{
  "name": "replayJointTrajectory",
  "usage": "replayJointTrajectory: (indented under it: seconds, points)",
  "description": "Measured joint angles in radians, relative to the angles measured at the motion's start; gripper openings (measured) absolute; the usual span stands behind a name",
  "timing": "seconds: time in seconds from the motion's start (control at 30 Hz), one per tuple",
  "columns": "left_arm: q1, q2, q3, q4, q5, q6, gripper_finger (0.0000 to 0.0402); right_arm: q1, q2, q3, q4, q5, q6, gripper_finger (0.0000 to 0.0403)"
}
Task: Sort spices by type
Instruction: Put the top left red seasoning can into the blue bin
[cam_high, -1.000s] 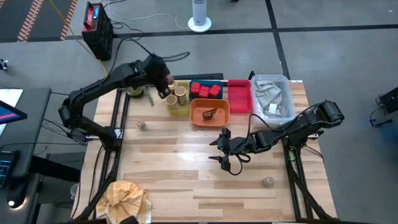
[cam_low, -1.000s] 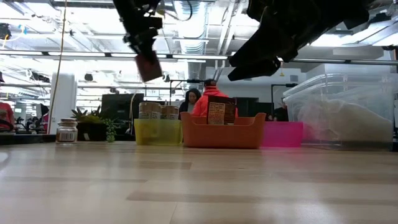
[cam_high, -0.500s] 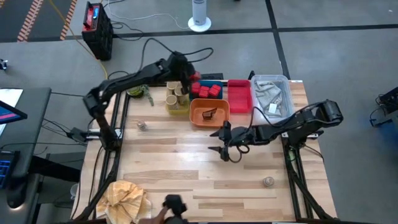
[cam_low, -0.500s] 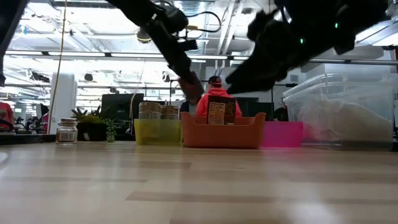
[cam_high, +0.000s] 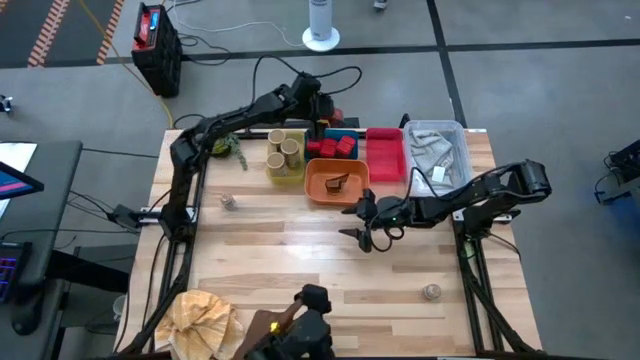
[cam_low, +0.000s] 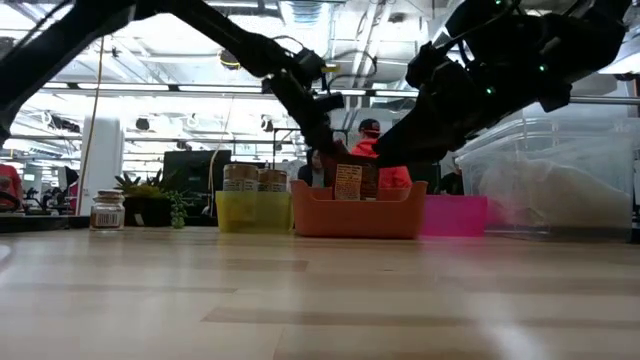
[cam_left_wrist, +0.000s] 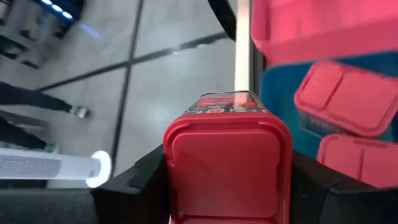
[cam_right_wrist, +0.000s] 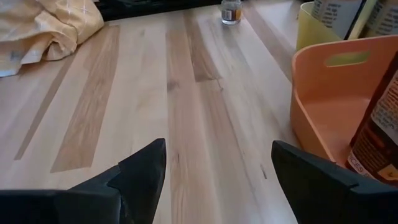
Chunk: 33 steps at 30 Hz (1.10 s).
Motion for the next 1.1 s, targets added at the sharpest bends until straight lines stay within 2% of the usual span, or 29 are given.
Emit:
replayJointTrajectory:
  seconds: [0.1,0.27,0.43,1.1]
  points:
    - [0.000,0.022,0.016,-0.011,0.012,0.000,0.0212,0.000,-0.007,0.000,0.000,0.000,0.000,0.0315]
    - [-0.003,0.021,0.011,-0.040,0.110,-0.013,0.0212,0.000,-0.010,0.000,-0.006,-0.004,0.000,0.0315]
    - [-0.001,0.021,0.013,-0.069,0.118,-0.055,0.0212,0.003,-0.010,0.000,-0.003,-0.021,0.000,0.0315]
    - [-0.006,0.019,-0.004,-0.120,0.157,-0.063,0.0217,0.010,-0.010,0.000,0.002,-0.023,0.021,0.0315]
